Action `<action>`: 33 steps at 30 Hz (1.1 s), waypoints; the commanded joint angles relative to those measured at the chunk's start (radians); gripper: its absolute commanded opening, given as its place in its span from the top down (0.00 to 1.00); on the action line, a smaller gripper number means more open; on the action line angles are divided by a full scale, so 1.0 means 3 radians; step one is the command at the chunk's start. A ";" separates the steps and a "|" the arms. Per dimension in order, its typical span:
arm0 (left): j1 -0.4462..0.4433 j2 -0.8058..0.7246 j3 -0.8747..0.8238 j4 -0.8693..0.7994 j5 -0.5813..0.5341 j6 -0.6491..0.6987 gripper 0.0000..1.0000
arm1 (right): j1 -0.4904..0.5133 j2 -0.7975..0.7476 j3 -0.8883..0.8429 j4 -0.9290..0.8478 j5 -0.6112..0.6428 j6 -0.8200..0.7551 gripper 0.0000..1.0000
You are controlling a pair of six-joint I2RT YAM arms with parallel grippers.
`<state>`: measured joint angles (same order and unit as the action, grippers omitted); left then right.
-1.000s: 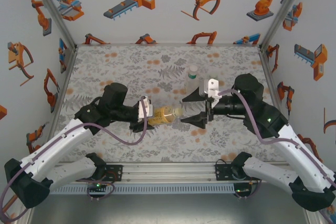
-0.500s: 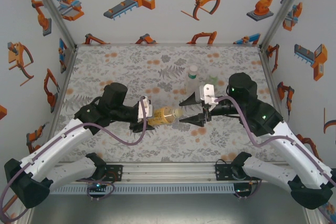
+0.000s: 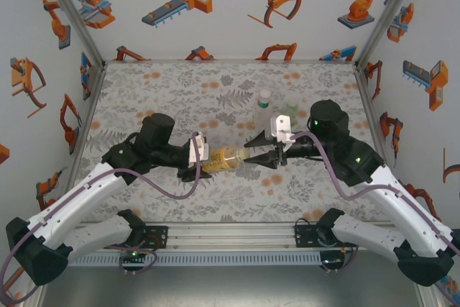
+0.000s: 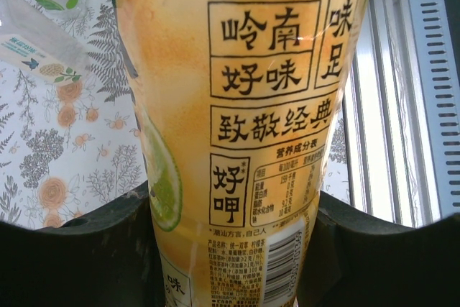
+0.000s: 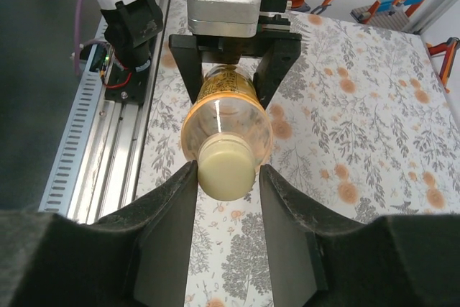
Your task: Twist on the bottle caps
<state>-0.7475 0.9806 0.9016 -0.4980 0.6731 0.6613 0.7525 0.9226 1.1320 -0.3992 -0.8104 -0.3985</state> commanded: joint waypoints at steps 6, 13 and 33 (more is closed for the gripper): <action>-0.0018 -0.0022 0.0102 -0.0066 0.0088 0.0051 1.00 | 0.0054 0.0003 -0.0048 0.0139 0.0121 -0.0052 0.71; -0.0016 -0.0058 0.0098 -0.0049 0.0024 0.0056 1.00 | 0.0057 -0.0108 -0.0304 0.0571 0.0344 0.0593 0.82; 0.0006 -0.0195 -0.0050 0.0308 -0.0572 -0.0132 1.00 | 0.0140 -0.0105 -0.0838 0.1273 0.1974 0.4906 1.00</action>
<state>-0.7372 0.9405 0.8925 -0.4686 0.4694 0.6132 0.7834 0.8688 0.8944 -0.0185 -0.3237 0.7948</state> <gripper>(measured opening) 0.529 0.348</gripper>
